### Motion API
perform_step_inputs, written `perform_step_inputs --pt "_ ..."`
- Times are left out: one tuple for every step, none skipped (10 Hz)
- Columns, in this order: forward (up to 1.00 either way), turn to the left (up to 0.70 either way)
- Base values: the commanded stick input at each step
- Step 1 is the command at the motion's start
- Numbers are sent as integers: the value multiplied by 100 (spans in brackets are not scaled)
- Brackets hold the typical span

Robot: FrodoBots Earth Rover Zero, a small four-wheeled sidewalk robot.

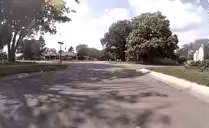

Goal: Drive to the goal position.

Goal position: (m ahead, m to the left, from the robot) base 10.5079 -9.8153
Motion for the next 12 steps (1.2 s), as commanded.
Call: perform_step_inputs --pt "70 0" --pt "70 0" --pt "70 0" --pt "70 -12" --pt "70 -35" --pt "70 -35" --pt "70 -35" --pt "70 -35" --pt "70 -35" --pt "70 -35" --pt "70 -24" --pt "70 0"
